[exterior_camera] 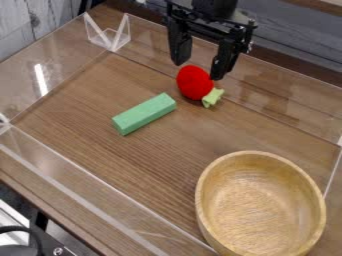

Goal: Move the red object to the right side of the table

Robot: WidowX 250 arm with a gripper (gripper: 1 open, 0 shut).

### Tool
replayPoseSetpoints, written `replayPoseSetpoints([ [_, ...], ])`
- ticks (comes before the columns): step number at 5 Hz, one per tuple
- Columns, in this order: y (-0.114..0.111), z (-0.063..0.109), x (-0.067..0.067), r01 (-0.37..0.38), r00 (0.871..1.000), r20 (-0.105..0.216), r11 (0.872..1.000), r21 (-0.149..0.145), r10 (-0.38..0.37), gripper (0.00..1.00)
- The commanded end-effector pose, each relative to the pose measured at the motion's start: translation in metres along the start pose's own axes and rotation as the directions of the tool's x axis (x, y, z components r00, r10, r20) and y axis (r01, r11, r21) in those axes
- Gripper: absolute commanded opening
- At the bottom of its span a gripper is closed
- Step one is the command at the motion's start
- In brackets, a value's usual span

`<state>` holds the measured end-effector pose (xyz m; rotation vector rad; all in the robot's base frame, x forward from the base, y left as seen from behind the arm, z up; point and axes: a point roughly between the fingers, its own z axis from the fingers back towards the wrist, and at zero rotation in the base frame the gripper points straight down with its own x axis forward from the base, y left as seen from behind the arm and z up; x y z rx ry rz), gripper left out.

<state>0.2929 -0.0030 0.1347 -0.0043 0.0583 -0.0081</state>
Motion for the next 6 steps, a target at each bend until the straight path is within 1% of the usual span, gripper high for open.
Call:
replayPoseSetpoints([
  [1, 0.007, -0.010, 0.014, -0.002, 1.000, -0.002, 1.000, 0.004, 0.002, 1.00],
  [2, 0.012, -0.019, 0.027, 0.005, 1.000, 0.009, 1.000, -0.007, -0.005, 1.00],
  [3, 0.017, -0.026, 0.040, 0.017, 1.000, 0.021, 1.000, -0.005, -0.017, 1.00],
  [5, 0.025, -0.043, 0.057, 0.015, 0.999, 0.049, 1.000, 0.003, -0.015, 1.00],
  [6, 0.031, -0.052, 0.067, 0.006, 0.998, 0.055, 1.000, 0.006, -0.007, 1.00],
])
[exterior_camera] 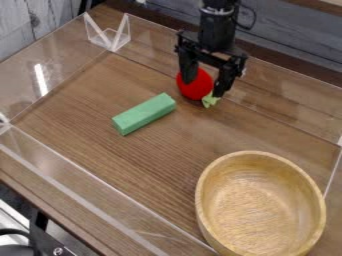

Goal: Move the red object to the right side of the table

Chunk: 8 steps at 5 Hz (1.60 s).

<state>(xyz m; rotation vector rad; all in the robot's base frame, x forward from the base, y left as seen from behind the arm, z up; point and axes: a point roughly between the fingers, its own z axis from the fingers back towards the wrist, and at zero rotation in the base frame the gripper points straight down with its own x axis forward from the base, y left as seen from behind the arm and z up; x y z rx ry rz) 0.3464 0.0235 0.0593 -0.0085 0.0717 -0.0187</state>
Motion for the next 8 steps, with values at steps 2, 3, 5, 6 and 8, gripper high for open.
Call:
replayPoseSetpoints([
  [2, 0.015, 0.006, 0.023, -0.017, 0.997, 0.078, 1.000, 0.015, 0.016, 1.00],
  [3, 0.018, 0.000, 0.028, -0.022, 0.997, 0.079, 1.000, 0.016, 0.020, 1.00],
  [5, 0.022, -0.011, 0.033, -0.027, 0.997, 0.075, 1.000, 0.014, 0.026, 1.00],
  [6, 0.023, -0.015, 0.033, -0.027, 0.997, 0.077, 1.000, 0.010, 0.027, 1.00],
  [8, 0.024, -0.024, 0.029, -0.027, 0.996, 0.081, 1.000, 0.000, 0.027, 1.00],
])
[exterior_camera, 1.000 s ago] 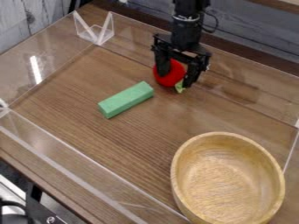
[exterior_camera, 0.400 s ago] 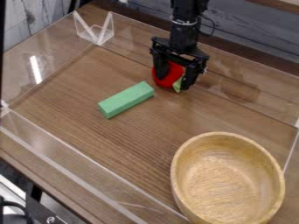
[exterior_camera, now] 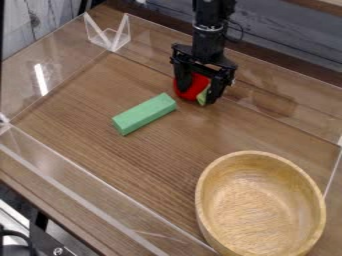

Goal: Move the red object to the right side of the table

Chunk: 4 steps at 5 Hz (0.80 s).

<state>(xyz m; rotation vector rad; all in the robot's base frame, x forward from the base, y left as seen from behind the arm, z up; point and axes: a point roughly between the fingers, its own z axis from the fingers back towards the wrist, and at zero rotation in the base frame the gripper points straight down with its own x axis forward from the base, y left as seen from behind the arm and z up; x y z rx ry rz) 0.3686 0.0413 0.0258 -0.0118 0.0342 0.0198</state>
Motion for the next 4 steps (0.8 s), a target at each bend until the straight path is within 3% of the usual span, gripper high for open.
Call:
replayPoseSetpoints([
  [1, 0.0063, 0.0034, 0.0043, 0.010, 0.999, 0.046, 1.000, 0.001, -0.011, 0.00],
  [4, 0.0054, -0.0004, 0.0044, 0.010, 0.999, 0.049, 1.000, -0.015, -0.009, 0.00],
])
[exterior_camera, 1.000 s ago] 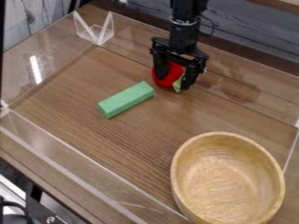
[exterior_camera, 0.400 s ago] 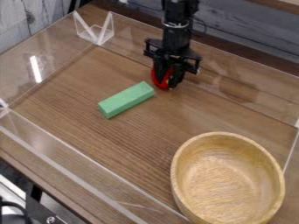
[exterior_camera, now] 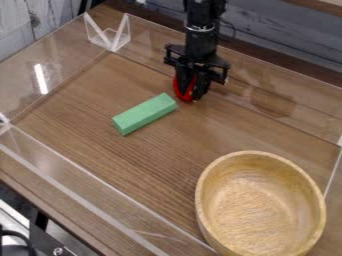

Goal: Move the red object to the right side of the table

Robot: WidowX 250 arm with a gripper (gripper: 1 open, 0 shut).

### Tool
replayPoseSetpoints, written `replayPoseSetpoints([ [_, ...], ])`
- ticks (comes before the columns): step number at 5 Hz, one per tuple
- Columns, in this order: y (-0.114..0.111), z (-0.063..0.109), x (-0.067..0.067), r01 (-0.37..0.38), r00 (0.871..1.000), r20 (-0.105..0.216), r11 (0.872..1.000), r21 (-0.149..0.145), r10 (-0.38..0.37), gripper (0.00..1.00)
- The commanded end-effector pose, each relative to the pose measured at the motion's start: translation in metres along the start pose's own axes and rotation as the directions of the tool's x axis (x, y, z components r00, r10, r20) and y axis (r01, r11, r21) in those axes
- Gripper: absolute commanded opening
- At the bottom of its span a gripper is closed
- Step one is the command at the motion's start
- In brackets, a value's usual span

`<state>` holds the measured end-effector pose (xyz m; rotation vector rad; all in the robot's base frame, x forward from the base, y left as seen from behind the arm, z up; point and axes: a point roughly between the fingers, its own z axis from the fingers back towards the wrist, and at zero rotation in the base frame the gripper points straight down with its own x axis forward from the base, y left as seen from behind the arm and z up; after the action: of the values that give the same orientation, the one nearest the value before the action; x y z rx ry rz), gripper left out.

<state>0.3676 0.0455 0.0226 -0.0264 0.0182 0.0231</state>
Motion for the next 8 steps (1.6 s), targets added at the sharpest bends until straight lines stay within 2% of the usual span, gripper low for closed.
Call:
replayPoseSetpoints([
  [1, 0.000, 0.000, 0.005, 0.013, 0.999, 0.031, 1.000, -0.004, -0.013, 0.00],
  [2, 0.000, -0.002, 0.005, 0.014, 1.000, 0.028, 1.000, -0.008, -0.013, 0.00],
  [6, -0.011, 0.059, 0.001, -0.029, 0.995, 0.098, 0.998, -0.058, 0.034, 0.00],
  [7, -0.022, 0.078, 0.000, -0.019, 0.992, 0.123, 0.997, -0.076, 0.028, 0.00],
  [8, -0.043, 0.091, -0.004, 0.014, 0.991, 0.132, 0.995, -0.103, 0.000, 0.00],
])
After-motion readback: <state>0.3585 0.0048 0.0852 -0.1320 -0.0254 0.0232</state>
